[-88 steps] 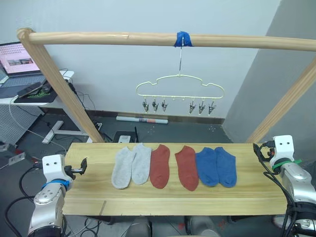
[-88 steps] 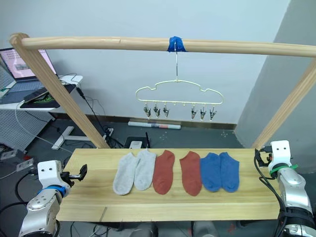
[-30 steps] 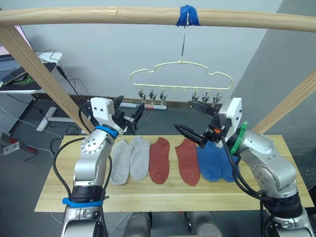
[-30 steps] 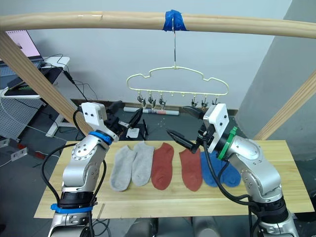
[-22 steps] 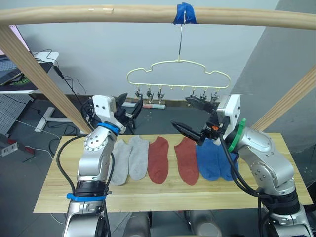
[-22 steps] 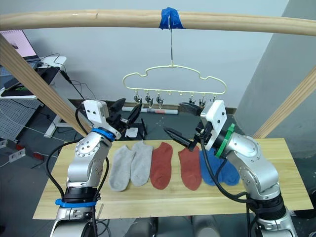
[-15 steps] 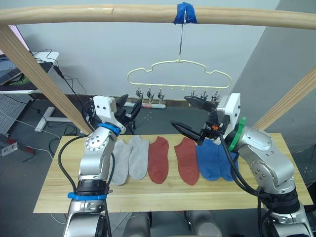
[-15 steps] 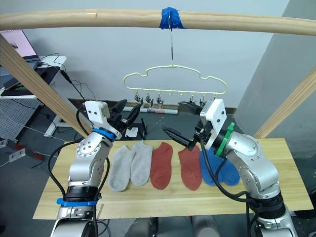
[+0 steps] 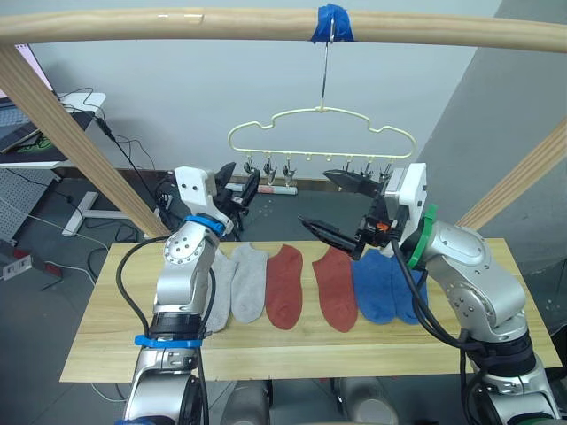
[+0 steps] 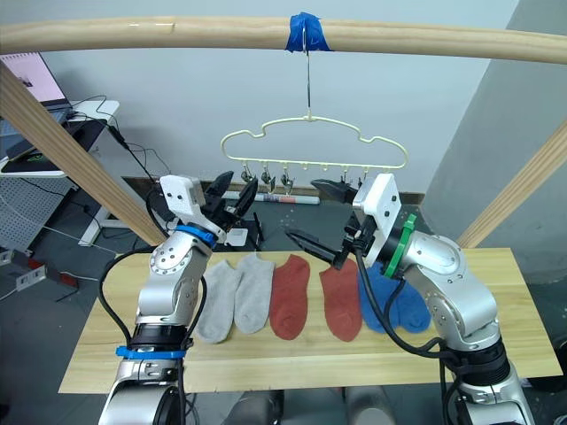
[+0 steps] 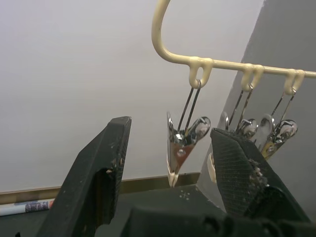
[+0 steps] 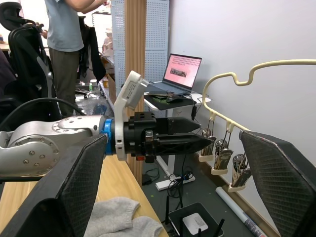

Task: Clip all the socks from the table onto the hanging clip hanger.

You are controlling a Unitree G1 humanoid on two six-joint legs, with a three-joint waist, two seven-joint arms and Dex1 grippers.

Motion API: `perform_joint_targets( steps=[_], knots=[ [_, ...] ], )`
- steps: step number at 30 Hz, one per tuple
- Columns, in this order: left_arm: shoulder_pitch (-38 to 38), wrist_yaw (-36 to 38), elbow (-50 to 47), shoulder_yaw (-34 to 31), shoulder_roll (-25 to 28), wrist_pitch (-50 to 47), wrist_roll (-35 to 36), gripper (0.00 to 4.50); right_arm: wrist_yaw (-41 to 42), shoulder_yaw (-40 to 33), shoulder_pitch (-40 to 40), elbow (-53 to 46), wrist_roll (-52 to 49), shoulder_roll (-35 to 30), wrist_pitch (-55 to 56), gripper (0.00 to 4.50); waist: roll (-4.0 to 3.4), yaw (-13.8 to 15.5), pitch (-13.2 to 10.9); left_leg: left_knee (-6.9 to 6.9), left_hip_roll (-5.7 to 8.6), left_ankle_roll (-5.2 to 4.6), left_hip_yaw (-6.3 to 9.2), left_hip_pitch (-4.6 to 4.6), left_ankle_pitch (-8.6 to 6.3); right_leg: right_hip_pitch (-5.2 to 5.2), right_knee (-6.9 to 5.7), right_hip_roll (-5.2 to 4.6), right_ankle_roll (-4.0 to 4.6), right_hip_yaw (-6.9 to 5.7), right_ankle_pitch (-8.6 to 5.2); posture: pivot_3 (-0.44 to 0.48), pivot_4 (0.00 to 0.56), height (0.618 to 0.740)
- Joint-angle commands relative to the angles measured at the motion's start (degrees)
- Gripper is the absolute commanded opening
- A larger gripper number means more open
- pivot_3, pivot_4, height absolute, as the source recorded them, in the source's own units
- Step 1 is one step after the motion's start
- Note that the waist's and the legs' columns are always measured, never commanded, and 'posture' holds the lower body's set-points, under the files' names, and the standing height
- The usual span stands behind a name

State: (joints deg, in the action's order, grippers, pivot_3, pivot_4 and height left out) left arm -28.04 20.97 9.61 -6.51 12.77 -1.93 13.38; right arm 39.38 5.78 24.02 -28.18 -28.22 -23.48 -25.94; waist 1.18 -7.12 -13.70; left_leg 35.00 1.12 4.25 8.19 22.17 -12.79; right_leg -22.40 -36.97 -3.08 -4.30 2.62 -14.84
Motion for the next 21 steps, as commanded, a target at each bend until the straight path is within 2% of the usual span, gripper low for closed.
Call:
perform_joint_targets(
  steps=[1,21],
  knots=[
    [-1.9,-0.6,0.2,0.1,-0.6,2.5,-0.6,2.81,0.5,-0.4,1.6,-0.5,0.0,-0.1,1.4,4.50,0.00,-0.2,0.0,0.00,0.00,0.00,0.00,0.00,0.00,0.00,0.00,0.00,0.00,0.00,0.00,-0.256,0.222,0.740],
    [-3.6,-1.9,3.8,0.0,-0.3,5.8,-3.7,2.81,-0.5,-1.2,2.6,-0.6,-0.8,-0.5,0.4,4.50,0.00,-1.0,0.0,0.00,0.00,0.00,0.00,0.01,0.00,-0.02,-0.02,0.00,0.00,0.00,0.01,-0.270,0.226,0.740]
  ],
)
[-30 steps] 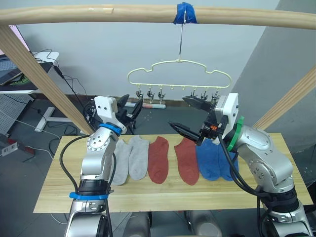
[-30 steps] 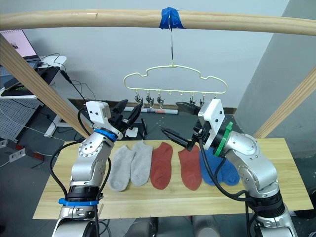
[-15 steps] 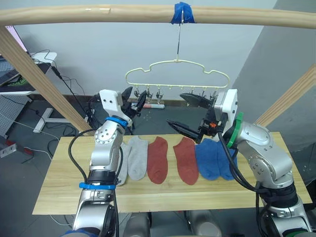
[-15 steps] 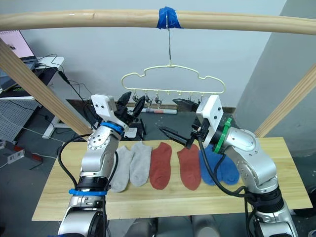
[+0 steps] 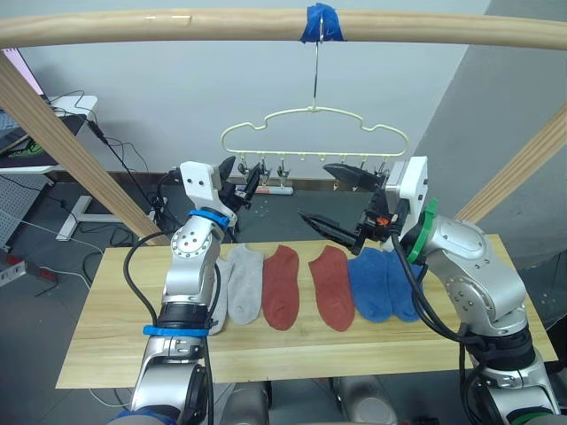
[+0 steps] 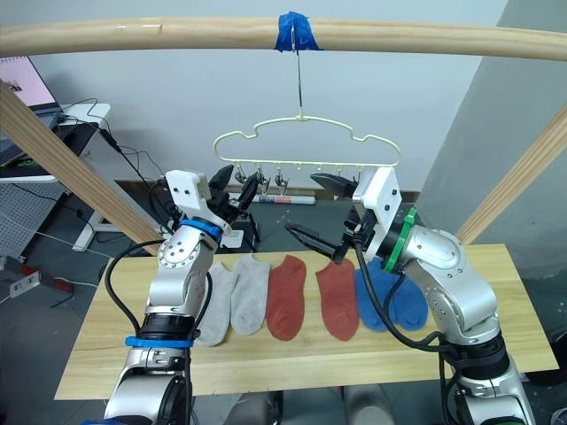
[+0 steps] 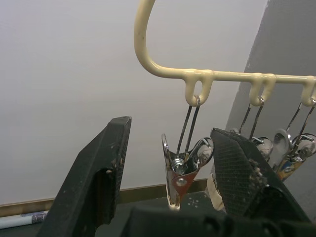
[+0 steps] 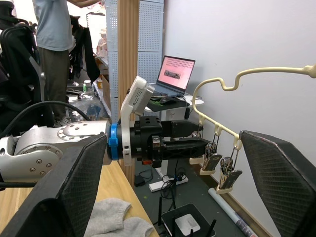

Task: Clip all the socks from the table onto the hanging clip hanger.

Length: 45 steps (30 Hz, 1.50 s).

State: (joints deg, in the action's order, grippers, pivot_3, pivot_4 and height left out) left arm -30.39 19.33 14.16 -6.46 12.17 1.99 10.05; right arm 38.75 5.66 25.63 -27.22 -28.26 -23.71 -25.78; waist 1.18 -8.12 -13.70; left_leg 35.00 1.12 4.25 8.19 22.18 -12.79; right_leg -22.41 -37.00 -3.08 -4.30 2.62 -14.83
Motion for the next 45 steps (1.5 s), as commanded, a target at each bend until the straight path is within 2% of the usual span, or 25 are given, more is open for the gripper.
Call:
perform_joint_targets(
  steps=[1,4,5,7,13,16,22,24,28,31,38,41,45],
  knots=[
    [-1.3,-0.3,-0.7,0.0,0.3,1.9,-0.4,2.81,0.1,-1.1,0.9,-1.5,-0.8,-0.2,0.2,4.50,0.00,0.0,0.0,0.00,0.00,0.00,0.00,0.00,0.00,0.00,0.00,0.00,0.00,0.00,0.00,-0.270,0.226,0.740],
    [-1.3,-0.4,-0.5,0.0,0.3,2.0,-0.4,2.81,0.1,-1.2,1.0,-1.4,-0.8,-0.3,0.2,4.50,0.00,0.0,0.0,0.00,0.00,0.00,0.00,0.00,0.00,0.00,-0.01,0.00,0.00,0.00,0.00,-0.268,0.227,0.740],
    [-1.2,-0.3,-0.4,0.0,0.2,2.2,-0.4,2.64,0.1,-1.2,1.0,-1.3,-0.8,-0.3,0.2,4.50,0.00,0.0,0.0,0.00,0.00,0.00,0.00,0.00,0.00,0.00,-0.01,0.00,0.00,0.00,0.00,-0.268,0.227,0.740],
    [-1.2,-0.2,-0.4,0.1,0.2,2.6,-0.4,2.23,0.2,-1.2,1.0,-1.2,-0.7,-0.4,0.3,4.50,0.00,0.0,0.0,0.00,0.00,0.00,0.00,0.00,0.00,0.00,-0.01,0.00,0.00,0.00,0.00,-0.268,0.227,0.740],
    [-1.2,-0.1,-0.5,0.1,-0.1,2.8,0.0,0.55,-0.2,-1.5,0.5,-1.2,-1.3,-0.3,-0.6,4.50,0.00,0.0,0.0,0.00,0.00,0.00,0.00,0.00,0.00,0.00,-0.01,0.00,0.00,0.00,0.00,-0.269,0.228,0.740],
    [-1.2,-0.1,-0.7,0.1,-0.1,2.7,0.0,0.09,0.1,-1.6,0.1,-1.3,-1.2,-0.5,-0.8,4.50,0.00,0.0,0.0,0.00,0.00,0.00,0.00,0.00,0.00,0.00,-0.01,0.00,-0.01,0.00,-0.01,-0.265,0.231,0.740],
    [-1.2,0.3,-1.2,0.3,0.6,2.4,-0.3,0.01,0.5,-1.7,-2.5,-0.9,-0.3,-2.3,-1.0,4.50,0.00,0.0,0.0,0.00,0.00,0.00,0.00,0.01,0.00,0.00,-0.01,0.00,0.00,0.00,0.00,-0.260,0.232,0.740],
    [-0.9,0.7,-2.6,0.5,1.3,0.4,-0.2,0.01,0.1,-2.7,-6.2,0.1,1.4,-4.8,-1.3,4.50,0.02,0.1,0.0,0.00,0.00,0.00,0.00,0.02,0.00,0.00,-0.01,0.00,0.00,0.00,0.00,-0.240,0.240,0.740],
    [0.9,3.1,-7.5,1.0,4.5,-6.0,0.9,0.01,-0.8,-5.1,-16.5,7.7,8.3,-14.5,-3.9,4.50,0.09,0.6,-0.1,0.01,0.04,0.00,0.03,0.10,0.00,-0.01,0.02,-0.02,0.00,-0.02,0.00,-0.231,0.247,0.740],
    [2.0,3.5,-10.0,0.7,5.3,-8.5,2.1,0.01,-2.2,-5.2,-19.1,14.8,12.3,-18.2,-5.2,4.50,0.05,0.5,-0.2,0.01,0.07,-0.01,-0.05,0.09,0.00,-0.03,0.00,-0.07,0.01,0.05,0.01,-0.223,0.246,0.740],
    [3.8,4.5,-13.7,1.0,4.9,-12.5,4.3,0.01,-4.8,-3.8,-15.9,28.4,18.0,-15.4,-1.5,4.50,0.08,0.0,-0.3,0.02,-0.10,-0.01,-0.30,-0.11,0.01,-0.05,-0.14,0.02,-0.20,0.12,-0.11,-0.205,0.240,0.740],
    [4.8,5.5,-16.2,1.0,4.7,-16.0,6.8,0.01,-4.7,-2.3,-12.3,36.3,20.7,-13.3,2.1,4.50,0.09,0.0,-0.3,0.06,-0.10,-0.01,-0.35,-0.11,0.01,-0.01,-0.12,0.01,-0.21,0.15,-0.10,-0.203,0.238,0.740],
    [4.9,5.6,-17.0,1.0,5.5,-17.1,6.7,0.01,-4.7,-0.2,-6.4,48.7,24.4,-10.8,7.2,4.50,0.10,0.2,-0.3,0.05,-0.07,-0.01,-0.35,-0.08,0.01,-0.01,-0.08,0.01,-0.20,0.19,-0.09,-0.195,0.234,0.740]
  ],
)
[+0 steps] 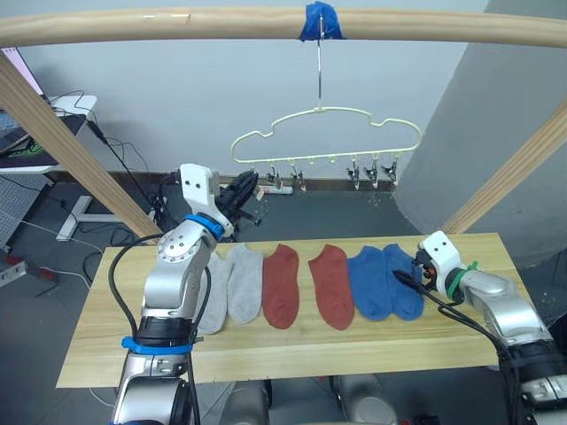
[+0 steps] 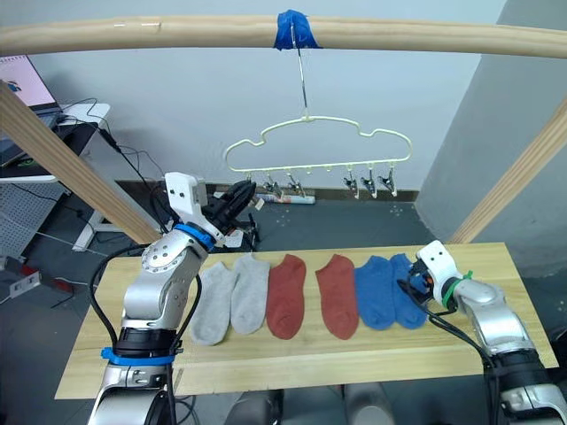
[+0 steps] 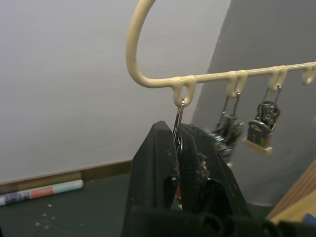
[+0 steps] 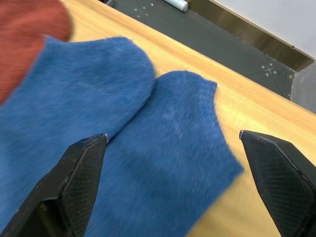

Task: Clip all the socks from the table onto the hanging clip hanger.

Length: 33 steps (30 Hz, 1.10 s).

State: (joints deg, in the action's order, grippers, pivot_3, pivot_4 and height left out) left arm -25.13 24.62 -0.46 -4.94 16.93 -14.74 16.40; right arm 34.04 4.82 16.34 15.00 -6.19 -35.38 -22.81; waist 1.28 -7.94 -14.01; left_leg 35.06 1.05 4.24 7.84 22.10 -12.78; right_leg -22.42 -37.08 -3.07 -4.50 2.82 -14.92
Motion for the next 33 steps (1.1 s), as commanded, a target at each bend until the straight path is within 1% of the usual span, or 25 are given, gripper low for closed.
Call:
perform_joint_targets(
  steps=[1,5,9,12,19,20,21,22,23,27,28,30,31,33],
  knots=[
    [-0.4,0.3,-2.4,-0.6,0.8,-0.4,0.4,0.01,0.1,0.9,3.9,8.8,2.9,1.3,5.5,4.50,-0.01,0.0,0.0,0.00,0.01,0.00,0.00,0.00,0.00,0.00,0.00,0.00,0.18,0.01,0.11,-0.190,0.233,0.740],
    [-0.4,0.3,-2.8,-0.5,1.2,-1.2,0.7,0.01,0.4,1.6,8.1,19.6,5.3,2.4,10.2,4.50,-0.01,0.0,0.0,-0.01,0.02,0.00,-0.01,0.01,0.00,0.00,0.01,-0.02,0.24,0.00,0.14,-0.179,0.234,0.740],
    [0.3,0.0,-4.0,-0.8,1.5,-2.0,0.8,0.01,2.1,0.7,9.8,23.5,4.6,3.6,10.6,4.50,0.00,0.0,0.0,0.00,0.01,0.00,-0.01,0.01,0.00,0.03,0.02,-0.02,0.25,0.00,0.15,-0.173,0.234,0.740],
    [0.5,-0.2,-4.4,-1.1,1.8,-2.4,0.7,0.01,3.4,0.9,9.8,23.6,5.2,3.6,10.7,3.93,-0.01,0.0,0.0,0.00,0.01,0.00,0.01,-0.01,0.00,0.04,-0.01,-0.02,0.25,-0.01,0.15,-0.164,0.237,0.740],
    [0.7,-0.7,-4.6,-1.1,1.7,-2.5,0.7,0.01,5.3,0.6,7.0,22.0,5.6,2.7,10.6,1.45,0.00,0.2,0.0,0.03,0.01,0.00,0.01,-0.03,0.00,0.09,0.00,-0.02,0.23,-0.01,0.14,-0.157,0.238,0.740],
    [0.6,-0.7,-4.5,-1.1,1.7,-2.5,0.7,0.01,5.5,0.5,6.8,21.7,5.5,2.6,10.4,1.00,0.00,0.2,0.0,0.03,0.01,0.00,0.01,-0.03,0.00,0.09,0.00,-0.02,0.23,-0.01,0.14,-0.157,0.239,0.740],
    [0.6,-0.7,-4.4,-1.1,1.7,-2.5,0.6,0.01,5.7,0.4,6.6,21.4,5.5,2.6,10.2,0.66,-0.01,0.2,0.0,0.03,0.01,0.00,0.01,-0.03,0.00,0.09,0.00,-0.02,0.23,-0.01,0.14,-0.157,0.239,0.740],
    [0.8,-0.6,-4.6,-0.9,1.8,-2.7,0.6,0.01,5.7,-0.1,5.6,19.7,5.4,2.0,10.9,0.29,-0.01,0.3,0.0,0.03,0.01,0.00,0.01,-0.03,0.00,0.10,0.00,-0.02,0.23,-0.01,0.14,-0.157,0.239,0.740],
    [0.7,-0.6,-4.8,-1.0,1.8,-3.4,0.9,0.01,5.8,-0.8,4.4,17.4,5.0,1.2,11.5,0.06,-0.01,0.4,0.0,0.03,0.02,0.00,0.01,-0.04,0.00,0.10,0.00,-0.02,0.22,-0.01,0.14,-0.154,0.241,0.740],
    [0.2,-0.4,-5.1,-1.9,2.0,-6.1,2.6,0.01,6.6,-2.4,0.9,10.7,3.9,-1.0,11.3,0.06,-0.01,0.6,0.0,0.03,0.02,0.00,0.01,-0.02,0.00,0.09,0.01,-0.02,0.18,-0.01,0.12,-0.156,0.243,0.740],
    [-0.1,-0.1,-5.1,-2.1,2.2,-7.5,3.5,0.01,7.1,-2.6,-0.1,8.7,3.9,-1.8,11.0,0.06,-0.01,0.6,0.0,0.03,0.02,0.00,-0.01,-0.03,0.00,0.09,0.01,-0.02,0.18,0.01,0.12,-0.162,0.253,0.740],
    [-1.0,1.6,-5.3,-2.8,3.1,-13.7,7.3,0.01,10.0,-4.1,-3.8,-0.9,2.0,-4.6,8.8,0.06,-0.06,0.5,-0.2,0.03,0.01,0.00,-0.04,-0.04,0.00,0.08,-0.01,-0.02,0.08,0.04,0.05,-0.162,0.253,0.740],
    [-1.8,2.3,-5.3,-3.9,3.8,-19.6,11.1,0.01,11.9,-5.1,-5.9,-8.4,-0.2,-6.2,5.5,0.06,-0.07,0.4,-0.2,0.03,0.01,0.00,-0.03,-0.05,0.00,0.08,-0.03,-0.02,-0.03,0.03,-0.01,-0.168,0.259,0.740],
    [-3.4,2.1,-5.1,-6.5,4.3,-28.1,17.3,0.01,13.9,-6.2,-7.9,-18.8,-3.9,-7.8,-0.3,0.06,-0.07,0.1,-0.5,0.03,0.00,0.00,-0.02,-0.05,0.00,0.08,-0.08,-0.01,-0.07,0.02,-0.04,-0.177,0.272,0.740]
  ],
)
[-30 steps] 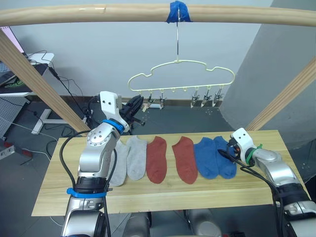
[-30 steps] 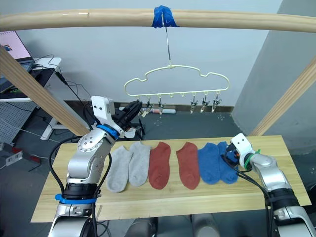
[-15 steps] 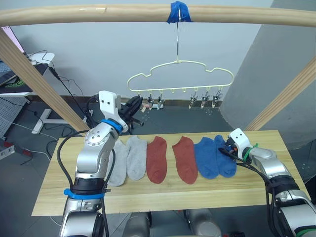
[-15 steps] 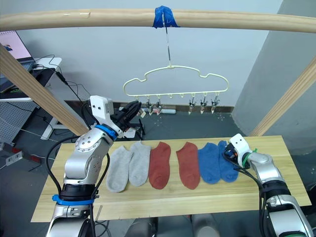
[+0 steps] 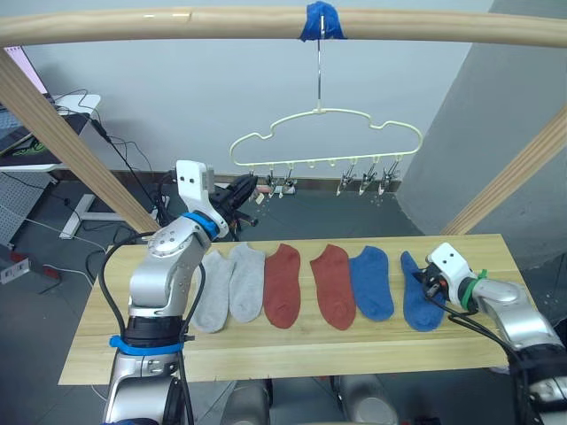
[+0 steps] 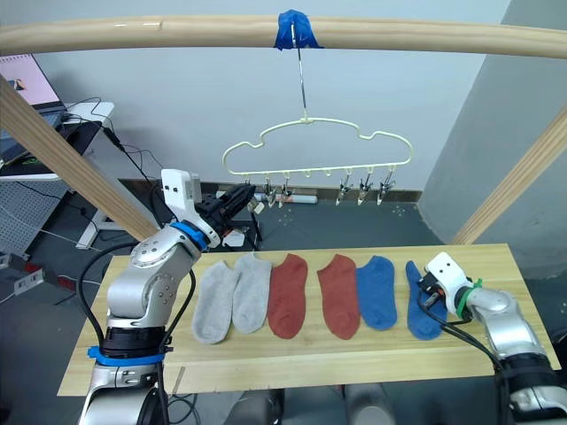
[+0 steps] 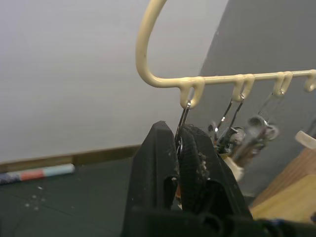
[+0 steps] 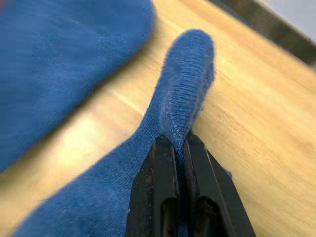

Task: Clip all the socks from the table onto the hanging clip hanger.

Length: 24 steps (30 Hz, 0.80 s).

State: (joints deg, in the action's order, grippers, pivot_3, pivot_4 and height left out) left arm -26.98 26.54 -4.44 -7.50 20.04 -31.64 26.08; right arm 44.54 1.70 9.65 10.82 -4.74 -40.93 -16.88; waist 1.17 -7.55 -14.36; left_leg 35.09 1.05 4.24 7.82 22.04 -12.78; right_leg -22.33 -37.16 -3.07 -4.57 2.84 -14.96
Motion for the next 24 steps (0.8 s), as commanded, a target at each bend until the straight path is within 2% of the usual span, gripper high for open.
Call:
perform_joint_targets(
  steps=[1,5,10,12,16,19,21,24],
  knots=[
    [-2.6,-0.5,-0.8,-5.5,1.3,-16.2,11.1,0.01,3.9,-3.1,-1.4,-19.8,-7.9,-2.3,-10.1,0.06,0.07,-0.5,-0.3,0.02,-0.02,0.00,-0.01,-0.02,0.00,0.00,-0.03,0.01,-0.01,0.00,0.00,-0.177,0.272,0.740],
    [-6.2,-3.3,1.0,-11.5,1.0,-28.9,21.2,0.01,2.0,-1.0,0.7,-34.8,-14.2,-0.2,-22.8,0.06,0.40,-0.8,-0.6,0.03,-0.25,0.00,-0.06,-0.11,0.00,0.01,-0.08,0.20,0.00,-0.05,0.00,-0.187,0.281,0.740],
    [-8.7,-6.3,2.3,-14.9,0.8,-35.4,27.0,0.01,-1.7,2.8,3.6,-41.0,-15.7,3.1,-30.0,0.06,0.40,-0.2,-0.8,0.02,-0.54,0.04,-0.03,-0.02,-0.02,-0.02,0.00,0.47,0.03,-0.14,0.00,-0.186,0.282,0.740],
    [-9.7,-8.0,3.0,-16.5,-0.1,-36.8,29.2,0.01,-3.5,4.6,4.9,-41.7,-15.4,4.9,-31.3,0.06,0.41,0.1,-0.9,0.02,-0.54,0.12,-0.06,0.02,-0.07,-0.04,0.05,0.46,0.05,-0.13,0.00,-0.186,0.282,0.740],
    [-10.6,-10.5,1.7,-18.3,-1.7,-41.0,34.9,0.01,-9.1,15.2,12.6,-36.1,-9.5,14.5,-28.9,0.06,0.44,-0.3,-0.9,0.02,-0.64,0.16,-0.13,0.09,-0.10,-0.19,0.06,0.51,0.13,-0.11,0.05,-0.162,0.265,0.740],
    [-10.4,-11.5,0.2,-18.7,-1.8,-42.5,37.5,0.01,-11.6,16.9,16.7,-32.7,-8.1,19.5,-28.7,0.06,0.42,-0.1,-0.9,0.02,-0.71,0.20,-0.10,0.40,-0.07,-0.60,-0.14,0.62,0.28,-0.10,0.14,-0.157,0.265,0.740],
    [-10.4,-12.8,0.0,-19.4,-1.9,-42.8,39.1,0.01,-11.7,17.8,17.5,-32.3,-8.0,20.7,-28.7,0.06,0.42,0.4,-0.9,0.16,-0.68,0.28,-0.07,0.89,-0.02,-1.13,-0.41,0.61,0.49,-0.09,0.27,-0.153,0.265,0.740],
    [-10.0,-13.8,-0.5,-19.3,-1.3,-43.4,40.7,0.01,-12.0,18.9,18.8,-31.7,-7.6,22.4,-28.3,0.06,0.41,1.2,-0.9,0.37,-0.68,0.33,-0.07,0.97,-0.06,-1.22,-0.56,0.60,0.51,-0.10,0.27,-0.143,0.266,0.740]
  ],
)
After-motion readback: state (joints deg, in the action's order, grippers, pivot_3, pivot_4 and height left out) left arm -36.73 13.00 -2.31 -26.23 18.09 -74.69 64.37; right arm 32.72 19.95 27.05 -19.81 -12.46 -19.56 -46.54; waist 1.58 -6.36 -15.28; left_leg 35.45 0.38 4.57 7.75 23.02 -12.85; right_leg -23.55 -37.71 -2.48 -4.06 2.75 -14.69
